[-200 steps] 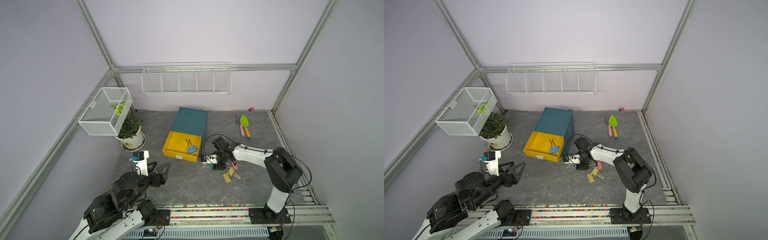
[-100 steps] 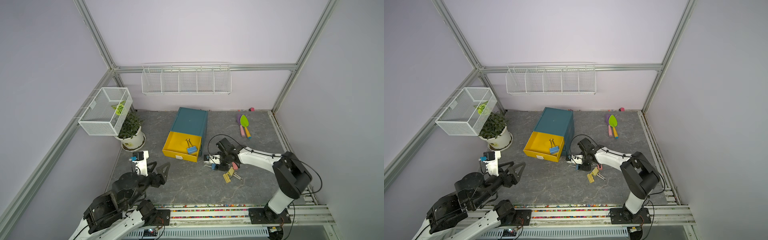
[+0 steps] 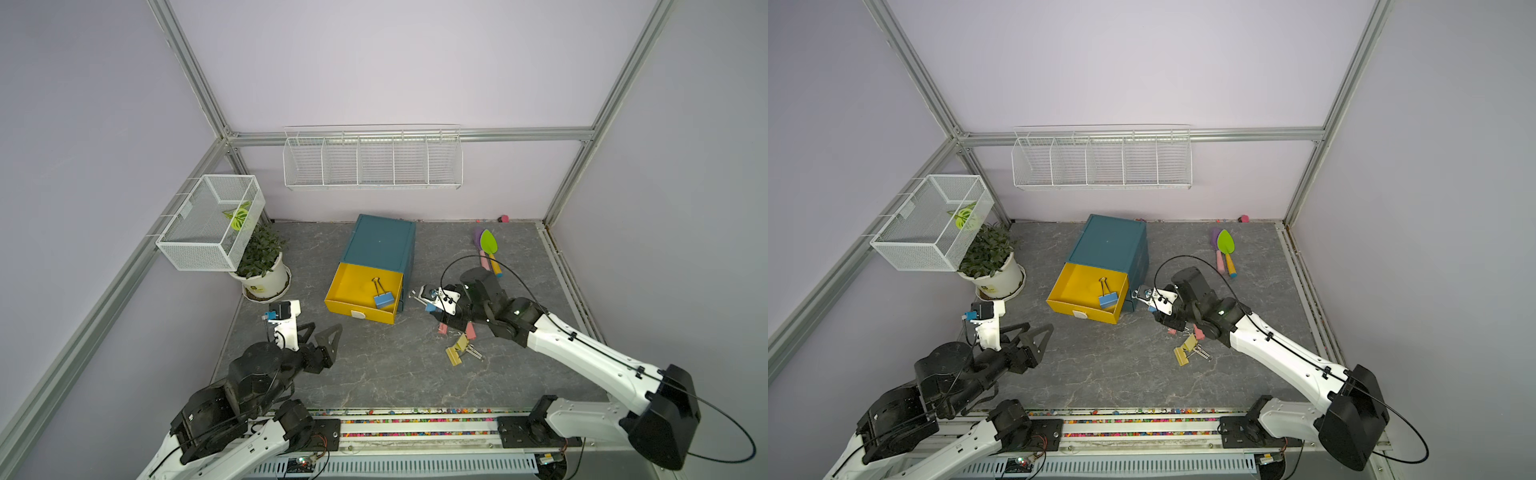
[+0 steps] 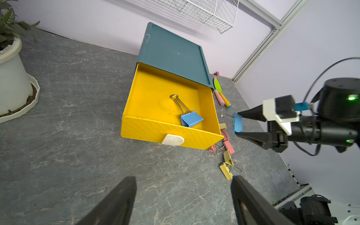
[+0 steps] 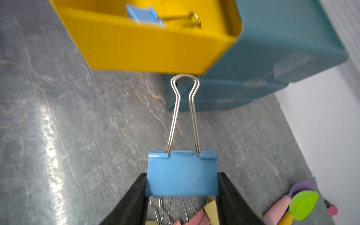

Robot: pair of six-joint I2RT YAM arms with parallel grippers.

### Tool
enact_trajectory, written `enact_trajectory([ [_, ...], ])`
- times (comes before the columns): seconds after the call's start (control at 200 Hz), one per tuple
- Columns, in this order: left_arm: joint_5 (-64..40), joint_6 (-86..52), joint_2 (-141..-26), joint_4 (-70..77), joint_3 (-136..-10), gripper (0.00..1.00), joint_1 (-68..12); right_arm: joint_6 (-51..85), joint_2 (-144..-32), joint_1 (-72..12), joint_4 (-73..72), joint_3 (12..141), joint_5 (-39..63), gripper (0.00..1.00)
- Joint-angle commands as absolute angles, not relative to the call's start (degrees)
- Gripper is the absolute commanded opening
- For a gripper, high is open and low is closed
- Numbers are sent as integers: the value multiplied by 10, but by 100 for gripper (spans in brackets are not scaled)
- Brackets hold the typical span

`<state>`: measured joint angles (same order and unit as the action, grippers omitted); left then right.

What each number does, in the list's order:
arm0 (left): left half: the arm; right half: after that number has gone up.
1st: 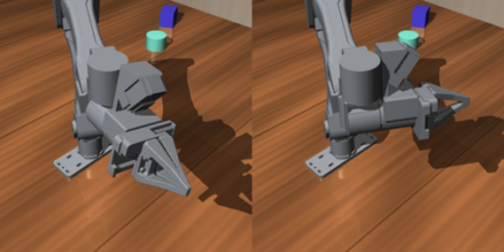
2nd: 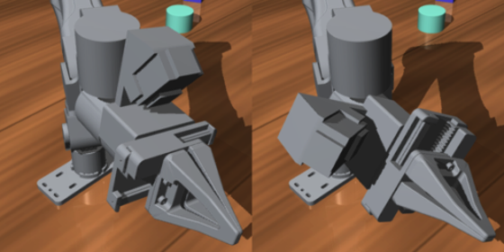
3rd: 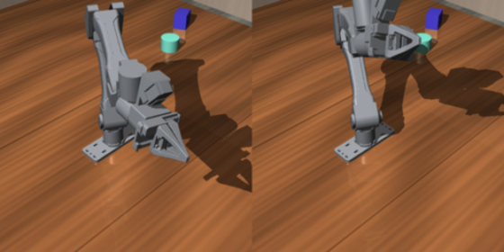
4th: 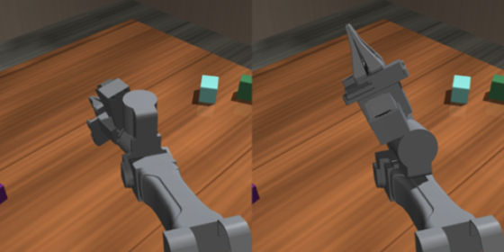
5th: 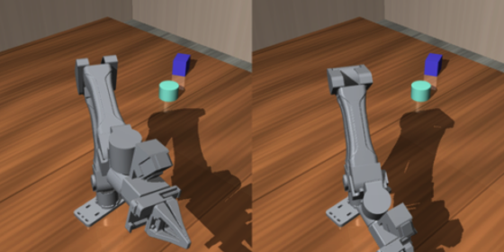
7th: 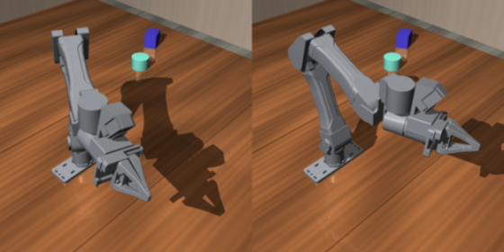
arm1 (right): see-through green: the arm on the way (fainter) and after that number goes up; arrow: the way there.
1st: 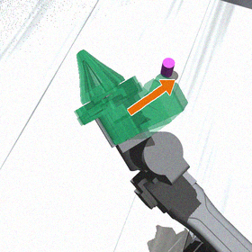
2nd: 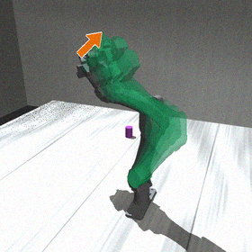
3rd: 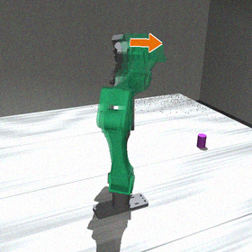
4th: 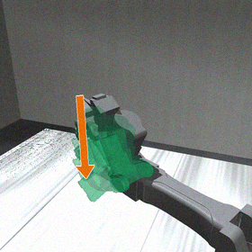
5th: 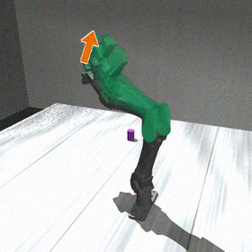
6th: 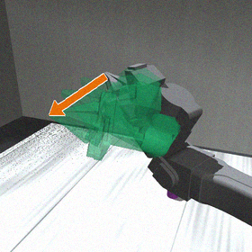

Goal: Put the binder clips in the drawer according to color
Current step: Pick up the binder clip at the center of the board, then place the binder clip in the drawer.

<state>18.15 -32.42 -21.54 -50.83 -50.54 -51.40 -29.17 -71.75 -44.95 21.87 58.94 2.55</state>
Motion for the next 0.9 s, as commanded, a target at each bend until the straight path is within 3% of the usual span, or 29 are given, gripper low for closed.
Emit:
enact_trajectory([
  [0.0,187,-317,-221,-501,-501,82,-512,-219,-754,-479,232,661,-21,32],
  [0.115,190,-319,-221,-502,-501,81,-512,-194,-809,-505,265,746,-19,32],
  [0.415,193,-320,-219,-503,-501,81,-512,-140,-915,-537,326,875,-19,43],
  [0.64,193,-320,-221,-503,-501,81,-512,-123,-962,-541,363,930,-35,63],
  [0.725,193,-321,-221,-504,-501,81,-512,-125,-966,-549,365,933,-40,84],
  [0.775,194,-321,-221,-503,-501,81,-512,-129,-963,-554,360,929,-47,90],
  [0.9,193,-321,-221,-503,-501,81,-512,-121,-952,-561,346,928,-64,91],
])
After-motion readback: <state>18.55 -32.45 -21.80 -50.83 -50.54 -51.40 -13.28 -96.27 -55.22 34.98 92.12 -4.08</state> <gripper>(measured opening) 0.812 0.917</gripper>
